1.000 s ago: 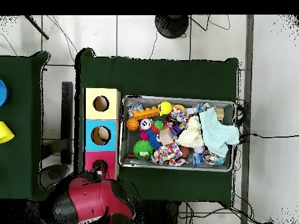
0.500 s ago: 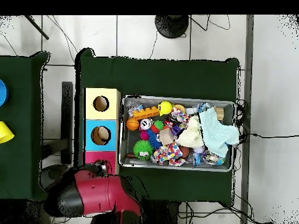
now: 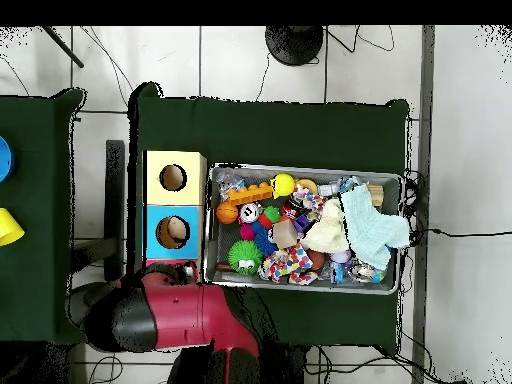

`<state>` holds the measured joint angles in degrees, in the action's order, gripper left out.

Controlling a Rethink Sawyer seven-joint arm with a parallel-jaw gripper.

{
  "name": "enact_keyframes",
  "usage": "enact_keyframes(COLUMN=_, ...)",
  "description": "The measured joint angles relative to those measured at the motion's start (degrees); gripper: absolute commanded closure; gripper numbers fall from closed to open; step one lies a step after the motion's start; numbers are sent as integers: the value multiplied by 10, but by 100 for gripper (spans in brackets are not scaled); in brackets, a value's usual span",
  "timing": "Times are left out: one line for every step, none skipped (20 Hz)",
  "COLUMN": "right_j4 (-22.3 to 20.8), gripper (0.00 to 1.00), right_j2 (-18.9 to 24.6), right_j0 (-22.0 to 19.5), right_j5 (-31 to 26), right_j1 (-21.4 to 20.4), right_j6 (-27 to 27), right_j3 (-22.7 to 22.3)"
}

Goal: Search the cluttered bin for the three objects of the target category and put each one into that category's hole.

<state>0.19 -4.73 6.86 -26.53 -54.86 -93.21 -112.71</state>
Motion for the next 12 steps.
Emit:
enact_keyframes(right_j4=0, gripper=0, right_j2=0, right_j0=-2, right_j5=-4, right_j1=0, right_j6=0, right_j3=5)
enact_keyframes(right_j4=0, gripper=0, right_j2=0, right_j0=-3, right_j5=-8, right_j1=0, right_j6=0, right_j3=8)
enact_keyframes(right_j4=0, gripper=0, right_j2=0, right_j0=-5, right_j5=-16, right_j1=1, right_j6=0, right_j3=18)
enact_keyframes(right_j4=0, gripper=0, right_j2=0, right_j0=-5, right_j5=-20, right_j1=1, right_j6=0, right_j3=22)
enact_keyframes(right_j4=0, gripper=0, right_j2=0, right_j0=-5, right_j5=-25, right_j1=0, right_j6=0, right_j3=29)
enact_keyframes(right_j4=0, gripper=0, right_j2=0, right_j0=-5, right_j5=-28, right_j1=1, right_j6=0, right_j3=33)
enact_keyframes(right_j4=0, gripper=0, right_j2=0, right_j0=-5, right_j5=-30, right_j1=1, right_j6=0, right_j3=38)
enact_keyframes(right_j4=0, gripper=0, right_j2=0, right_j0=-5, right_j5=-33, right_j1=0, right_j6=0, right_j3=46)
enact_keyframes(right_j4=0, gripper=0, right_j2=0, right_j0=-5, right_j5=-33, right_j1=0, right_j6=0, right_j3=49)
enact_keyframes(right_j4=0, gripper=0, right_j2=0, right_j0=-5, right_j5=-33, right_j1=0, right_j6=0, right_j3=51)
enact_keyframes(right_j4=0, gripper=0, right_j2=0, right_j0=-5, right_j5=-33, right_j1=-1, right_j6=0, right_j3=53)
enact_keyframes(right_j4=0, gripper=0, right_j2=0, right_j0=-5, right_j5=-33, right_j1=-3, right_j6=0, right_j3=53)
